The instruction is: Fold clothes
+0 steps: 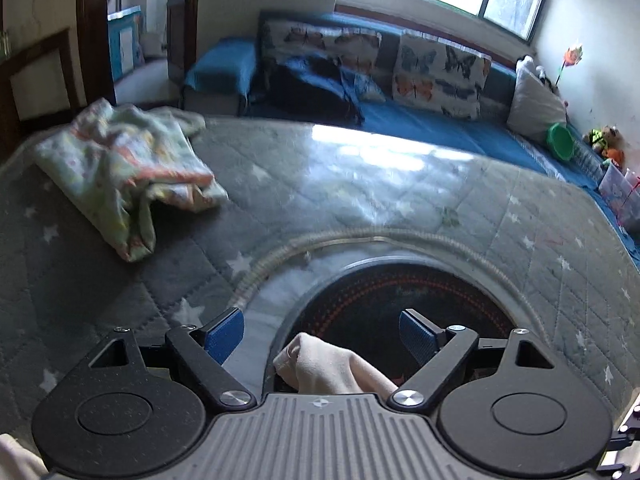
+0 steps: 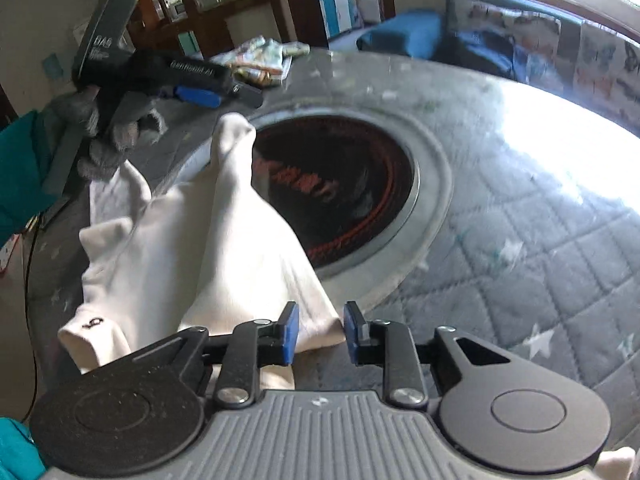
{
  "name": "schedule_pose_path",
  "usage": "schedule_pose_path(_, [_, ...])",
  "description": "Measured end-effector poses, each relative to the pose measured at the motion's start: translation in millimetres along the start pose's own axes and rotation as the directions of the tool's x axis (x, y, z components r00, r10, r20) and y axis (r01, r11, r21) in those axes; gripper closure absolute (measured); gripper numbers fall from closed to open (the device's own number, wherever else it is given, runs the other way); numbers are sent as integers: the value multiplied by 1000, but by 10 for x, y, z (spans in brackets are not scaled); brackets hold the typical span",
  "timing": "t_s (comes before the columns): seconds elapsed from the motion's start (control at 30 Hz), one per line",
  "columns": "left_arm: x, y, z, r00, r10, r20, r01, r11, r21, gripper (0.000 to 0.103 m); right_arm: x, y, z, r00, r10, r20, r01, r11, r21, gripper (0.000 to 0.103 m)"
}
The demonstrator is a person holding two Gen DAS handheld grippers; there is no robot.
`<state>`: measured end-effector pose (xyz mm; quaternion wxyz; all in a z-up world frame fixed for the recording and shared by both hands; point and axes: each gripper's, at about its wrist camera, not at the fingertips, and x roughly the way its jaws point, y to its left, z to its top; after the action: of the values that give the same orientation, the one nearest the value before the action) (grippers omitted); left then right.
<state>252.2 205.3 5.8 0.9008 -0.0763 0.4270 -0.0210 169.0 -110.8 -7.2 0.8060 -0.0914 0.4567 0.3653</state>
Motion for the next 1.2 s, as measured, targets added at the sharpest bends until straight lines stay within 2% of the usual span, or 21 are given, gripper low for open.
schedule_pose_path(0.07, [77, 23, 5, 999, -12, -35, 12, 1000, -1, 17, 35, 11, -8, 1000, -2, -16, 2, 1000, -14, 78])
schedule_pose_path(0.13, [130, 46, 0, 998, -17, -58, 17, 1000, -3, 18, 46, 35, 3, 1000, -12, -24, 11, 999, -43, 86])
schedule_pose_path(0.2, [169, 51, -11, 996, -37, -77, 37, 999, 5, 24, 45, 66, 26, 999, -24, -28, 22, 997, -77, 89])
schedule_pose_path(0.23, [188, 52, -16, 995, -49, -88, 50, 999, 8, 33, 48, 86, 39, 999, -29, -29, 27, 995, -95, 92])
schedule_pose_path(0.27, [207, 52, -22, 993, -61, -100, 62, 998, 11, 48, 51, 112, 53, 999, -39, -27, 36, 992, -120, 93])
schedule_pose_path(0.37, [237, 52, -40, 991, -77, -106, 81, 996, 29, 74, 19, 185, 121, 996, -93, 2, 92, 973, -210, 96])
schedule_pose_path(0.4, [231, 64, -46, 991, -85, -101, 89, 996, 31, 79, 0, 205, 151, 993, -116, 18, 117, 964, -241, 96])
schedule_pose_path(0.5, [151, 97, -37, 992, -112, -60, 114, 993, 22, 86, -58, 266, 243, 981, -179, 69, 191, 925, -328, 96])
schedule_pose_path(0.6, [14, 142, -40, 988, -149, 30, 148, 989, 26, 88, -156, 296, 345, 948, -266, 177, 316, 865, -389, 96])
schedule_pose_path(0.7, [-98, 189, -85, 975, -179, 131, 177, 984, 29, 87, -190, 267, 411, 887, -359, 291, 453, 799, -395, 96])
schedule_pose_path(0.77, [-62, 199, -114, 978, -162, 131, 157, 987, 43, 86, -159, 220, 431, 844, -412, 343, 526, 763, -375, 94])
schedule_pose_path(0.8, [-32, 200, -122, 982, -147, 121, 143, 989, 45, 85, -132, 184, 437, 830, -430, 356, 546, 757, -358, 92])
schedule_pose_path(0.87, [29, 240, -123, 987, -127, 98, 125, 992, 27, 68, -29, 85, 439, 838, -438, 325, 533, 781, -324, 92])
schedule_pose_path(0.97, [58, 268, -94, 989, -114, 91, 113, 994, 12, 49, 107, -58, 443, 862, -432, 265, 497, 824, -273, 92])
schedule_pose_path(1.1, [143, 216, -67, 994, -83, 77, 81, 996, 32, 42, 168, -241, 479, 906, -379, 186, 409, 898, -164, 82])
schedule_pose_path(1.2, [242, 144, -54, 996, -66, 61, 63, 997, 52, 40, 188, -439, 474, 924, -354, 146, 366, 928, -65, 77])
